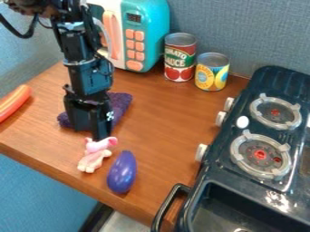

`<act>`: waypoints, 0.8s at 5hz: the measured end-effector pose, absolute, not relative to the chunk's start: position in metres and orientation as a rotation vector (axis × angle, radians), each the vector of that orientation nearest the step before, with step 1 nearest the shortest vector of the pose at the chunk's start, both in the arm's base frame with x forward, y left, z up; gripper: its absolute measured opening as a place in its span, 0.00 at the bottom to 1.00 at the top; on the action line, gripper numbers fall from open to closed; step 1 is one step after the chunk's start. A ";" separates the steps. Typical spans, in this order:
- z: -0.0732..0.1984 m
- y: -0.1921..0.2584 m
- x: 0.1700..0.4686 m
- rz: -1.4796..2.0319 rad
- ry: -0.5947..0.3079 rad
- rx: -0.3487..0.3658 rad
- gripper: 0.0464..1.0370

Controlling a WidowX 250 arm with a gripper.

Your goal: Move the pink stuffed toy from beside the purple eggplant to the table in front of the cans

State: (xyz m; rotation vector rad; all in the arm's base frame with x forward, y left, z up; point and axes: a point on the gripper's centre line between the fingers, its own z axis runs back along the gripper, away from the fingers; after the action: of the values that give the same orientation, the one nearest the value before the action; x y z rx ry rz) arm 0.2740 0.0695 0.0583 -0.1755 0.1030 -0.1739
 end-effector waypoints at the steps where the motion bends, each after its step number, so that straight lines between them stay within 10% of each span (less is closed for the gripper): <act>1: 0.037 0.076 0.267 -0.147 0.211 -0.088 0.96; 3: 0.016 0.075 0.259 -0.146 0.285 -0.018 0.92; 4: 0.015 0.072 0.258 -0.141 0.285 -0.034 0.65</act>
State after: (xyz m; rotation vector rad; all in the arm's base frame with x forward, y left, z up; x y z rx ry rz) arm 0.2580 0.0718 0.0150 -0.0338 0.2848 -0.1413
